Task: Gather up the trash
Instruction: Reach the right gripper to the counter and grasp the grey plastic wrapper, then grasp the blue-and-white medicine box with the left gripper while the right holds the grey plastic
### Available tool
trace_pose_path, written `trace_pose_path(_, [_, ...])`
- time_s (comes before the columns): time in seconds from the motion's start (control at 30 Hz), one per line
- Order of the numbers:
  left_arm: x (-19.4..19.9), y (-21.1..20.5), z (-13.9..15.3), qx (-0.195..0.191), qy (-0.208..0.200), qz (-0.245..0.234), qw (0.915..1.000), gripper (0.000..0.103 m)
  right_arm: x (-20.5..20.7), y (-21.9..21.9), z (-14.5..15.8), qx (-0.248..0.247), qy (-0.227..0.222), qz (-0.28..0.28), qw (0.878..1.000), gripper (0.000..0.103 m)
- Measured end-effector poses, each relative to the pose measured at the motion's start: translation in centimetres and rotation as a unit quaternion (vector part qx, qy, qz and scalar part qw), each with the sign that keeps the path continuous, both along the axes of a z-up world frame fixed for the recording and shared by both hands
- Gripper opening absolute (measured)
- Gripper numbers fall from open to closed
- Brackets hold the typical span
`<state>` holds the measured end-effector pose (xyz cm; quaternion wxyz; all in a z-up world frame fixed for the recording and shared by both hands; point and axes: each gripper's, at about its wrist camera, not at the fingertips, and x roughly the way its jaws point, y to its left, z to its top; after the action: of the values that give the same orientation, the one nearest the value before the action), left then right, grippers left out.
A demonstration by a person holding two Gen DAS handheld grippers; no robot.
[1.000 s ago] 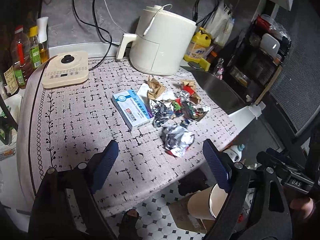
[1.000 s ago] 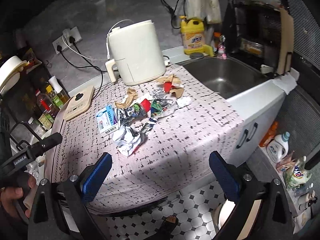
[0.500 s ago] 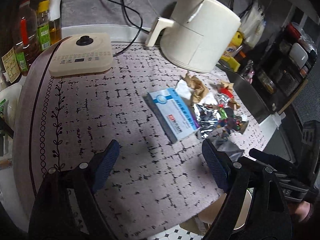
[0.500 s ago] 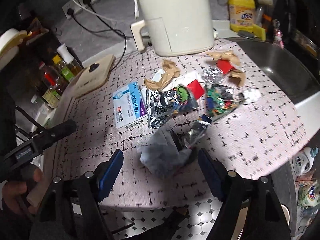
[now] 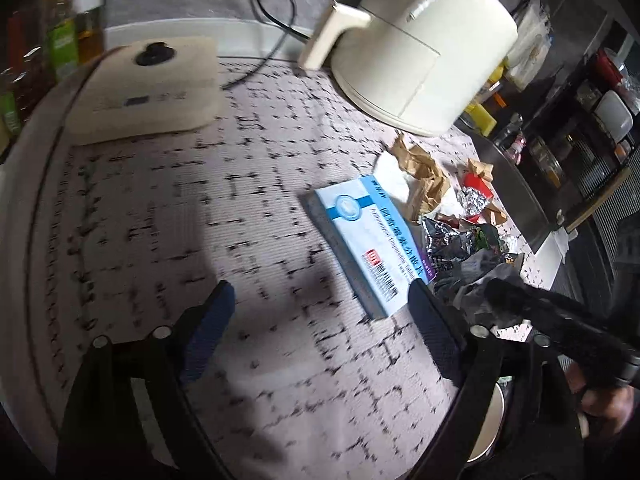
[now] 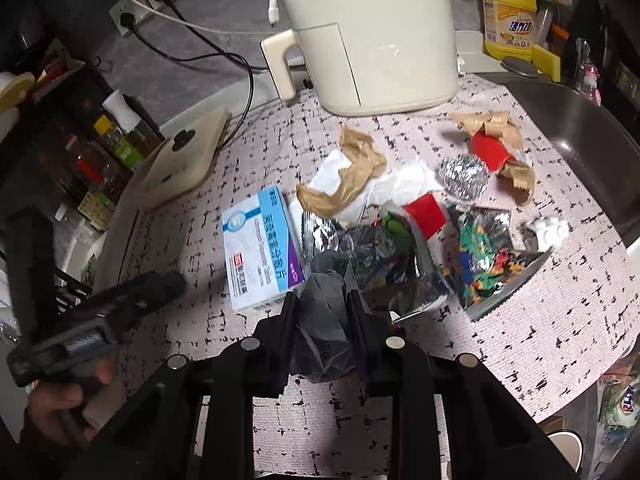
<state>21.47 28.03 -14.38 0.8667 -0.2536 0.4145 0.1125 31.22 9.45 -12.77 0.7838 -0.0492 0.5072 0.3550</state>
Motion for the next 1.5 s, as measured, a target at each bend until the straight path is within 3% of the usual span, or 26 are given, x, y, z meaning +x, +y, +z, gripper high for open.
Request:
trace_pose_path(0.17, [3.3, -0.6, -0.9, -0.011, 0.002, -0.012, 0.9999, 0.096, 0.3, -1.3, 2.2, 0.01, -0.015, -0.016, 1.0, 0.025])
trace_pose_path(0.5, [9.0, -1.7, -2.6, 0.038, 0.057, 0.003, 0.9977, 0.097, 0.2, -4.0, 5.7, 0.034, -0.031, -0.045, 0.998, 0.025])
trace_pose_path(0.73, [10.5, -2.8, -3.1, 0.091, 0.094, -0.009, 0.9914, 0.097, 0.4, -5.8, 6.3, 0.026, -0.033, -0.079, 0.996, 0.025])
trace_pose_path(0.9, [9.4, -2.5, -3.1, 0.098, 0.115, 0.011, 0.9885, 0.097, 0.2, -7.3, 7.1, 0.03, -0.043, -0.086, 0.995, 0.026])
trace_pose_path(0.93, [9.0, -2.4, -3.1, 0.095, 0.114, 0.013, 0.9888, 0.096, 0.1, -7.8, 7.4, 0.033, -0.045, -0.087, 0.995, 0.026])
trace_pose_path(1.03, [7.7, -2.4, -2.6, 0.097, 0.108, 0.027, 0.989, 0.072, 0.1, -9.4, 8.0, 0.046, -0.05, -0.092, 0.993, 0.026])
trace_pose_path(1.1, [6.9, -1.9, -2.3, 0.079, 0.105, 0.038, 0.9906, 0.07, -0.1, -10.6, 8.3, 0.056, -0.054, -0.09, 0.993, 0.026])
trace_pose_path(1.27, [3.9, -2.8, 0.4, 0.086, 0.068, 0.082, 0.9906, 0.07, -1.1, -14.7, 9.6, 0.084, -0.068, -0.082, 0.991, 0.026])
trace_pose_path(1.4, [1.8, -6.8, 2.7, 0.088, 0.043, 0.091, 0.9911, 0.07, -2.1, -19.6, 10.2, 0.102, -0.063, -0.09, 0.989, 0.026])
trace_pose_path(1.5, [1.2, -10.9, 4.3, 0.089, 0.018, 0.067, 0.9937, 0.07, -3.2, -24.2, 10.3, 0.105, -0.064, -0.102, 0.987, 0.026])
